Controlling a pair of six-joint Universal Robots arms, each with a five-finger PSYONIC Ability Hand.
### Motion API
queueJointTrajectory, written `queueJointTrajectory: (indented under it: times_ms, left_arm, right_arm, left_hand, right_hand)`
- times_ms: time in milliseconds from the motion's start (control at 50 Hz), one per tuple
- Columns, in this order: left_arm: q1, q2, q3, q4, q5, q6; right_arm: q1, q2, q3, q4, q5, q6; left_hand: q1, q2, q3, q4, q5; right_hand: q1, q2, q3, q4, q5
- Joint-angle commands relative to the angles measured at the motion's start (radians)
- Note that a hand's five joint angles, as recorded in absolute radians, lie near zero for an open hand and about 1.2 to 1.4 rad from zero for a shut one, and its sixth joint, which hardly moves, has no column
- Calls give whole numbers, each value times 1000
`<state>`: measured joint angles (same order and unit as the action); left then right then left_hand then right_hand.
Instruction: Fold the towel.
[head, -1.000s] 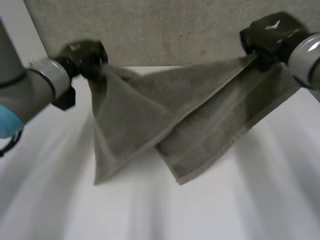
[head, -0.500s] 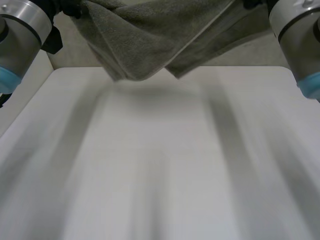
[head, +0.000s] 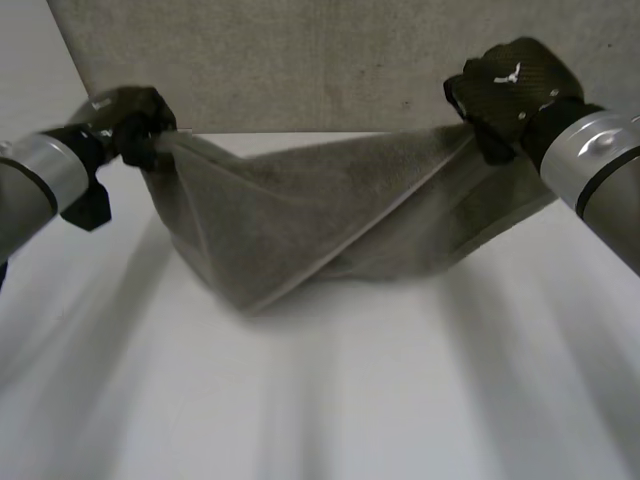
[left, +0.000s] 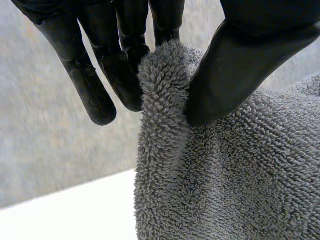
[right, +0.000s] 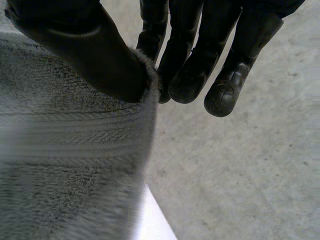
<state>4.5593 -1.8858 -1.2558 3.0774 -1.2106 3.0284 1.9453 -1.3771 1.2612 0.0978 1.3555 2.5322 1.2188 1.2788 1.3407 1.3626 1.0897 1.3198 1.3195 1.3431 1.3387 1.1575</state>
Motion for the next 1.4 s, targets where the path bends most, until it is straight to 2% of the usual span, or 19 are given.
queueJointTrajectory:
  times_ms: [20,100,220,240,260,280,300,320,360,380,400,500,700,800,920,1020,1140,1180,1400]
  left_arm:
    - [-5,-33,97,11,-7,-8]
    - [-17,-191,125,37,-39,0]
    - [-23,-343,160,47,-66,1]
    - [-23,-390,182,55,-73,0]
    - [-23,-430,206,61,-84,0]
    - [-23,-431,207,61,-84,0]
    - [-23,-458,226,63,-96,0]
    - [-23,-472,237,58,-105,0]
    - [-23,-472,236,58,-113,-2]
    - [-23,-472,236,58,-113,-2]
    - [-25,-466,227,60,-116,0]
    - [-25,-392,167,57,-104,1]
    - [-22,-176,-82,58,-99,4]
    - [-28,-82,-284,72,-104,33]
    - [-69,-101,-363,115,-112,124]
    - [-114,-200,-372,194,-118,201]
    - [-132,-269,-341,262,-135,207]
    - [-141,-298,-311,302,-170,210]
    - [-151,-384,-217,328,-222,210]
  right_arm:
    - [12,96,-28,-3,1,46]
    - [35,164,-39,-6,14,40]
    - [55,306,-60,-64,42,49]
    - [57,341,-68,-93,63,48]
    - [57,342,-68,-93,63,48]
    - [57,370,-75,-113,91,48]
    - [57,371,-75,-113,91,48]
    - [58,391,-85,-125,117,48]
    - [58,403,-91,-127,146,49]
    - [58,406,-92,-125,168,46]
    - [58,405,-88,-122,188,43]
    - [55,385,-60,-122,201,56]
    - [41,306,111,-138,165,46]
    - [41,296,179,-148,137,40]
    - [41,305,210,-182,128,39]
    - [41,317,213,-184,128,39]
    - [41,325,230,-187,128,39]
    - [41,325,234,-190,128,39]
    - [41,329,253,-207,125,37]
  left_hand:
    - [178,117,56,34,132]
    - [178,117,56,34,132]
    - [178,117,56,34,132]
    - [67,7,-54,-76,22]
    - [-285,-345,-407,-429,-331]
    - [-289,-349,-411,-433,-334]
    - [-713,-773,-835,-857,-759]
    - [-965,-1025,-1086,-1108,-1010]
    - [-1025,-1085,-1147,-1169,-1071]
    - [-1026,-1086,-1148,-1170,-1071]
    - [-1026,-1086,-1148,-1170,-1071]
    - [-1026,-1086,-1148,-1170,-1071]
    - [-1017,-1077,-1139,-1161,-1062]
    - [-973,-1033,-1095,-1117,-1019]
    - [-923,-983,-1045,-1067,-969]
    - [-926,-986,-1048,-1070,-971]
    - [-926,-986,-1048,-1070,-971]
    - [-926,-986,-1048,-1070,-971]
    - [-923,-983,-1045,-1067,-969]
  right_hand:
    - [76,77,53,58,64]
    - [76,77,53,58,64]
    - [76,77,53,58,64]
    - [76,77,53,58,64]
    - [76,77,53,58,64]
    - [76,77,53,58,64]
    - [76,77,53,58,64]
    - [76,77,53,58,64]
    - [76,77,53,58,64]
    - [-515,-515,-539,-534,-528]
    - [-1001,-1001,-1024,-1020,-1013]
    - [-1135,-1134,-1158,-1153,-1147]
    - [-1135,-1135,-1158,-1154,-1147]
    - [-1138,-1138,-1161,-1157,-1150]
    - [-1138,-1138,-1161,-1157,-1150]
    - [-1135,-1135,-1158,-1154,-1147]
    - [-1135,-1135,-1158,-1154,-1147]
    - [-1135,-1135,-1158,-1154,-1147]
    - [-1132,-1132,-1155,-1151,-1144]
